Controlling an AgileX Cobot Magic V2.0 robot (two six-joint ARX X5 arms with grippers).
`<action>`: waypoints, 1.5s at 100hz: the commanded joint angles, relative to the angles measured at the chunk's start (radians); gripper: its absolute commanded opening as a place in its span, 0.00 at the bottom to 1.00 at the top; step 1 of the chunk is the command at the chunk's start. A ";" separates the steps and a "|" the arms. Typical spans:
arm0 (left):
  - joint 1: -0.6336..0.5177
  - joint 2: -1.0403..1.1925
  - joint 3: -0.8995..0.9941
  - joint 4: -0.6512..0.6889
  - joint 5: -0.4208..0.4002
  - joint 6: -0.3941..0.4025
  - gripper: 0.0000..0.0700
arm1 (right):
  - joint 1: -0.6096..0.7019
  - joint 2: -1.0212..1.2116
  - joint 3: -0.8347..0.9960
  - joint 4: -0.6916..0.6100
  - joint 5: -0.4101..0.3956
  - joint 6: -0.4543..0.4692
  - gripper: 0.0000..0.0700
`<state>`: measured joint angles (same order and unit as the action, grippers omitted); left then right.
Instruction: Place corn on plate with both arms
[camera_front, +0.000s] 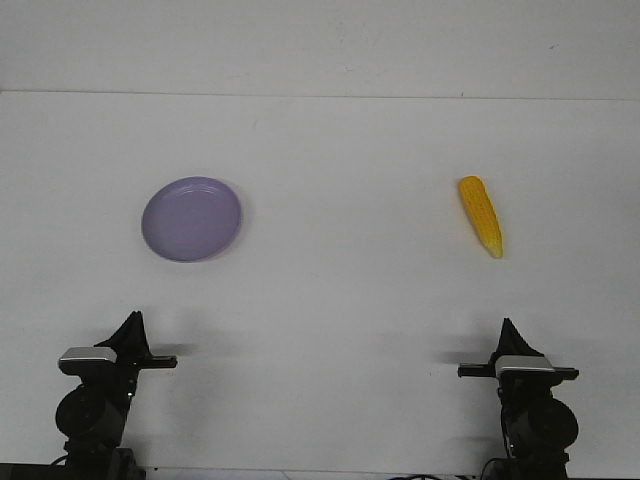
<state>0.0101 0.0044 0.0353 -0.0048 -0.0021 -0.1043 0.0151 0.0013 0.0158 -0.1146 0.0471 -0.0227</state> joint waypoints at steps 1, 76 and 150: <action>0.002 -0.002 -0.021 0.024 0.000 -0.047 0.02 | 0.003 0.000 -0.003 0.010 0.003 -0.004 0.00; 0.002 0.486 0.608 -0.121 -0.032 -0.043 0.91 | 0.003 0.000 -0.003 0.010 0.003 -0.004 0.00; 0.161 1.275 1.012 -0.308 0.110 -0.064 0.97 | 0.003 0.000 -0.003 0.010 0.003 -0.004 0.00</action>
<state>0.1604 1.1995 1.0061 -0.3126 0.0818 -0.1711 0.0151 0.0013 0.0162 -0.1146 0.0471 -0.0231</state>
